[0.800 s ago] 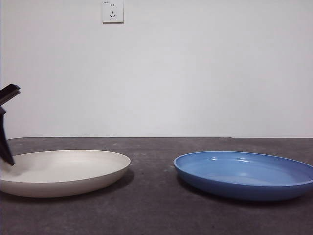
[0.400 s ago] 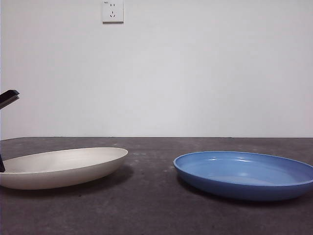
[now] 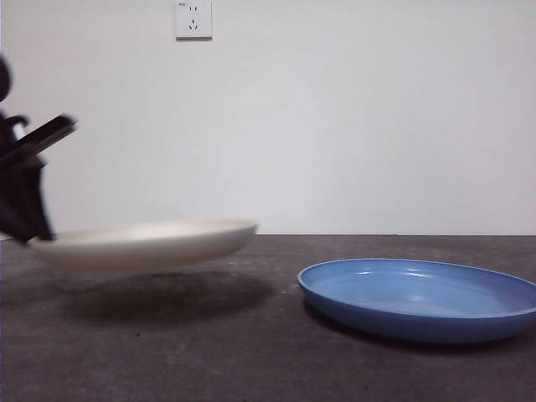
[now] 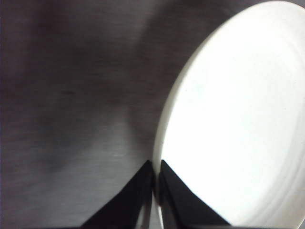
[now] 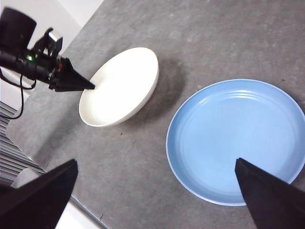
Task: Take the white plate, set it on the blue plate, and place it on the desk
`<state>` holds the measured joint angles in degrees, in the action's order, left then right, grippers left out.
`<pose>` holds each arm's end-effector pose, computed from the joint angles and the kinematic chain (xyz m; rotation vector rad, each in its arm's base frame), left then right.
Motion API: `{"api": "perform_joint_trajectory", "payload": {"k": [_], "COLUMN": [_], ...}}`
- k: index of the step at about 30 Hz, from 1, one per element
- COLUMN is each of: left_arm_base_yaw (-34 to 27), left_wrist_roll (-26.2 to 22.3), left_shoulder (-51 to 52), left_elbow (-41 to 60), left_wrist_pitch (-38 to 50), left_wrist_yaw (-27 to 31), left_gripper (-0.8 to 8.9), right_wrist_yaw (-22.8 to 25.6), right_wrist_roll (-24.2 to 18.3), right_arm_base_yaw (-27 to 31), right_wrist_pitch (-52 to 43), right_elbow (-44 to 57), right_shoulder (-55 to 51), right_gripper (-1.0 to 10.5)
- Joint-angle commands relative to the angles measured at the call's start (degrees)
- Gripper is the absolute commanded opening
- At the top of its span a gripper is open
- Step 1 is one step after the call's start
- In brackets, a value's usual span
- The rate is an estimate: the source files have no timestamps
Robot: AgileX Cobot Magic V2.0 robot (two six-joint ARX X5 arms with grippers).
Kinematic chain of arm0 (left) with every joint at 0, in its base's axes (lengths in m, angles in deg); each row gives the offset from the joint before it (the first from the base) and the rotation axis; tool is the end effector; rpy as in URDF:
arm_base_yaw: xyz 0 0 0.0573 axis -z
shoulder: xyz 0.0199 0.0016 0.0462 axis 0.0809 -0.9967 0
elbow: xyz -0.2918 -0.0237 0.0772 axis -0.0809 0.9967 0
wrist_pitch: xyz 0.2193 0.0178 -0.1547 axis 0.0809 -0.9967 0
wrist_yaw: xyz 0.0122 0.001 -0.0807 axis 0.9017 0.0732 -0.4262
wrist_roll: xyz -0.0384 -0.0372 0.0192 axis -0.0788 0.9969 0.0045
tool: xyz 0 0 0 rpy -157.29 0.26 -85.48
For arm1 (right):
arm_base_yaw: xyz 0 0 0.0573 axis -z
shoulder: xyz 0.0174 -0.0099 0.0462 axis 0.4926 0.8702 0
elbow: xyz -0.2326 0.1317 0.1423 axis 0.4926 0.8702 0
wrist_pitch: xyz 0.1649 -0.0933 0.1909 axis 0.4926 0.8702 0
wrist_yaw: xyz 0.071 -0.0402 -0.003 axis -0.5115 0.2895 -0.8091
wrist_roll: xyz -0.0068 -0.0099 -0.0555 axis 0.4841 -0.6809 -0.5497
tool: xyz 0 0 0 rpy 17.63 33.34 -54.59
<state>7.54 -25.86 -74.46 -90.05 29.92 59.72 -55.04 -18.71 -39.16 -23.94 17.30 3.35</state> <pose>0.3018 -0.0323 0.2251 -0.5300 1.2687 -0.3302 0.0823 0.0335 0.3212 0.3403 0.6570 0.6774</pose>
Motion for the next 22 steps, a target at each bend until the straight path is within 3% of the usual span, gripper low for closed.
{"api": "perform_joint_trajectory", "payload": {"k": [1, 11, 22], "left_arm_base_yaw": [3.26, 15.21, 26.21], "left_wrist_roll": [1.75, 4.09, 4.24], "left_shoulder": [-0.92, -4.52, -20.9], "left_elbow": [-5.2, -25.07, -41.03], "left_wrist_pitch": [-1.64, -7.96, -12.46], "left_wrist_yaw": [-0.39, 1.09, 1.09], "left_gripper": [0.16, 0.16, 0.16], "right_wrist_yaw": [0.07, 4.61, 11.89], "right_wrist_roll": [0.42, -2.47, -6.99], "right_arm_base_yaw": [-0.07, 0.02, 0.02], "right_wrist_pitch": [-0.02, 8.57, 18.78], "right_elbow": [-1.14, -9.16, -19.04], "right_shoulder": [0.31, 0.26, 0.26], "right_gripper": [6.2, 5.8, 5.8]}}
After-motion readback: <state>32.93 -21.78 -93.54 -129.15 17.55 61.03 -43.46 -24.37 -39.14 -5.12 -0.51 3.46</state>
